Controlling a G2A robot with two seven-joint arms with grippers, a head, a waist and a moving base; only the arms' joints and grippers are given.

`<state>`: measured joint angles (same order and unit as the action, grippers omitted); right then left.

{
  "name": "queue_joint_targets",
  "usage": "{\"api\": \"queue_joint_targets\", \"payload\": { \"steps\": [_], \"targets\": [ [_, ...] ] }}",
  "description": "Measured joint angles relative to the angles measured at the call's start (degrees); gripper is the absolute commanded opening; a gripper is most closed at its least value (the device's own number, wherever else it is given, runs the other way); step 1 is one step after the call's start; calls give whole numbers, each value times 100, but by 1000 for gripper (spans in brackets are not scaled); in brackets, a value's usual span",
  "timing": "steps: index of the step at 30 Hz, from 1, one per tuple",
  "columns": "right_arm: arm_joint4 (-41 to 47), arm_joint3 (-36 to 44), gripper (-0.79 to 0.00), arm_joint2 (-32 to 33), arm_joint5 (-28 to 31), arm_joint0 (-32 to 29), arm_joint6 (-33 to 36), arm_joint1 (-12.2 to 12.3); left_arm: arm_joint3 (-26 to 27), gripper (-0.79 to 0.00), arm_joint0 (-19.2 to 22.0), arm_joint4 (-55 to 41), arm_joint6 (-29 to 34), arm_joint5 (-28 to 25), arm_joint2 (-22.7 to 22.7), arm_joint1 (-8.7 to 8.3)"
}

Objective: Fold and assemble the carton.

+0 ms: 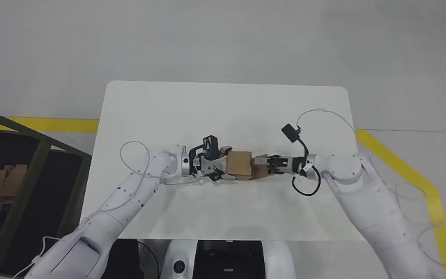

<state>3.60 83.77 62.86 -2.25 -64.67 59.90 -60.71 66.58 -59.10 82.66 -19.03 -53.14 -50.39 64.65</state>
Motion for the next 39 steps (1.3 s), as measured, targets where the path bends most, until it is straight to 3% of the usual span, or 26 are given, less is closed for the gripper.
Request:
{"api": "queue_joint_targets", "payload": {
  "steps": [5,10,15,34,39],
  "targets": [
    [403,-390,-89,-106,205,124,299,-41,-24,-129,1,1,-28,-1,-11,-3],
    [821,-641,-117,-201,599,225,563,-86,-18,-129,-11,17,-70,9,-35,-13],
    [1091,-823,-403,-299,802,303,631,-131,-13,-126,-22,25,-82,0,-37,-17],
    [1815,-1307,-508,-469,1263,428,620,-249,-25,-132,-7,3,-61,27,-12,-4],
    [1917,-1460,-610,-499,1281,468,636,-272,-24,-139,-10,5,-59,41,-9,-2]
  ]
}}
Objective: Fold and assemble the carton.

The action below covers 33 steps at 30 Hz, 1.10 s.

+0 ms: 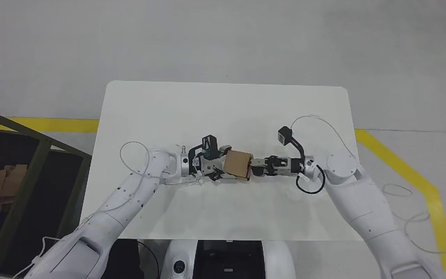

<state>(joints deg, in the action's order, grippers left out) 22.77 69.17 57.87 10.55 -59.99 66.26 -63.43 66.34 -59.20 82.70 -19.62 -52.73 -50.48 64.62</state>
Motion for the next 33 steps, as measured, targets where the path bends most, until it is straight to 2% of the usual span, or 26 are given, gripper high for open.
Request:
{"api": "queue_joint_targets", "payload": {
  "steps": [4,14,16,17,26,30,33],
  "targets": [
    [38,-124,-668,-3,12,15,-8,-8,2,-135,-2,2,-2,-2,-2,-1],
    [69,-206,-659,69,32,-28,32,8,28,-142,-4,17,-15,-11,-4,-4],
    [84,-200,-708,76,41,-37,59,10,28,-139,-5,17,-16,-13,-3,-4],
    [73,-195,-785,76,40,-39,67,12,26,-139,-4,11,-15,-21,-2,-3],
    [-75,-188,-785,31,-46,-13,46,8,23,-135,-1,-2,-2,-29,-3,-3],
    [-213,-164,-702,33,-106,-18,5,21,25,-139,-8,4,-7,-29,-5,-5],
    [-338,-114,-680,36,-167,-46,-24,36,23,-139,-10,-2,-7,-42,-4,-6]
  ]
}}
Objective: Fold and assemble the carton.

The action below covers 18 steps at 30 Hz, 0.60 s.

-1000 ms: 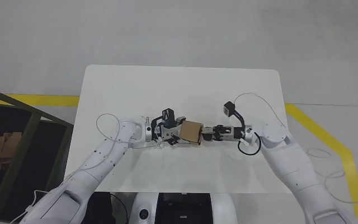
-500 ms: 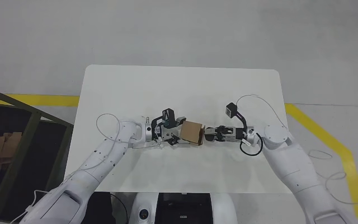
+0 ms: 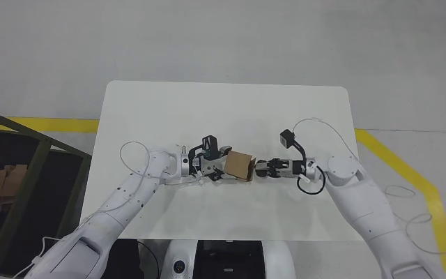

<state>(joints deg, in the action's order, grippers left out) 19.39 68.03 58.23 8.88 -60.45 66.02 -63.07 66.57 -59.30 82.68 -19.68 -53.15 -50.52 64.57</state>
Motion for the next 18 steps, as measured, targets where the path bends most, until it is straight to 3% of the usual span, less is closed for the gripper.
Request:
{"api": "queue_joint_targets", "payload": {
  "steps": [8,18],
  "targets": [
    [-43,110,-582,53,-44,-76,-4,28,10,-135,12,-3,23,8,25,10],
    [-266,278,-573,32,-170,-160,-74,53,-11,-139,38,-34,69,-7,51,24]
  ]
}}
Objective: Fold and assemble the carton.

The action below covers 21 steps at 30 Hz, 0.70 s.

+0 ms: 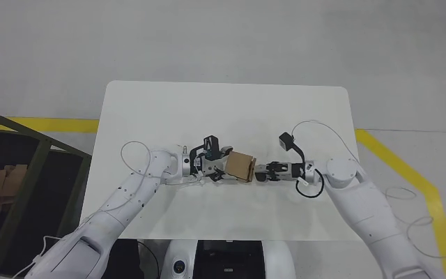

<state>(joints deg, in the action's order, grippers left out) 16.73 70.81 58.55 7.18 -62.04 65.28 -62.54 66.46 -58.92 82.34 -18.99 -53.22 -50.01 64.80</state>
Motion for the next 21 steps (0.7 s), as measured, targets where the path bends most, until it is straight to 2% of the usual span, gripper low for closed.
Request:
{"api": "queue_joint_targets", "payload": {
  "steps": [21],
  "targets": [
    [-171,100,-582,91,-126,-106,-160,50,-16,-135,-27,-16,-38,20,-26,-6]
  ]
}}
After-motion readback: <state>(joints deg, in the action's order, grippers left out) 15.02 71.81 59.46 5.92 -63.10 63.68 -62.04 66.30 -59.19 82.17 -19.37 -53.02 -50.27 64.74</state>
